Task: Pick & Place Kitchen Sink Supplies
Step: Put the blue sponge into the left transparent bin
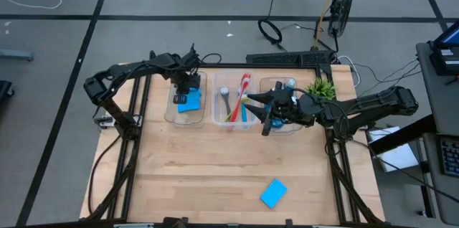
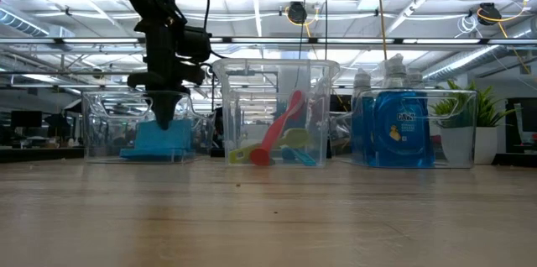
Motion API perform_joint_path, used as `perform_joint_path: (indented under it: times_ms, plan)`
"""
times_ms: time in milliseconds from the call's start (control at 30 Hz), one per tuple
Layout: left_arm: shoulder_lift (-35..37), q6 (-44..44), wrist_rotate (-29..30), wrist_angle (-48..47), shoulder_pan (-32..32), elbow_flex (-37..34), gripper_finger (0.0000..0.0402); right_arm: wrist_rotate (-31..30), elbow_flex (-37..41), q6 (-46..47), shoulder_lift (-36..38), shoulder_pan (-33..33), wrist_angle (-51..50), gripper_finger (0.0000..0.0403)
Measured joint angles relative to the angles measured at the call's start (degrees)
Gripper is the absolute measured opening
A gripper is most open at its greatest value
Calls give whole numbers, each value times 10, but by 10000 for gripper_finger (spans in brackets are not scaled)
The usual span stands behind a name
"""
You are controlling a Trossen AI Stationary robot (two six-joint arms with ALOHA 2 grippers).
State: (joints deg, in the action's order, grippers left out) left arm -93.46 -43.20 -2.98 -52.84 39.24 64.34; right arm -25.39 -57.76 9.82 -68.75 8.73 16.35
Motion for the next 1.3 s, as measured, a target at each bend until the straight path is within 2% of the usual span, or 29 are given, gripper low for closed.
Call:
perform_joint_path:
  times_ms: [167,400,500,700,800,1033,1300]
  plan:
    - [0,9,-11,4,0,0,89,0,0,0,0,0,0,160]
    - [0,26,-1,41,-1,0,182,0,0,0,0,0,0,160]
    - [6,12,56,38,-9,0,219,0,0,0,0,0,0,160]
    - [41,33,236,32,-37,0,272,0,0,0,0,0,0,160]
    - [72,58,274,31,-58,0,290,0,0,0,0,0,0,160]
    - [171,166,242,30,-120,0,313,0,0,0,0,0,0,160]
    - [286,351,147,34,-191,0,304,0,0,0,0,0,0,160]
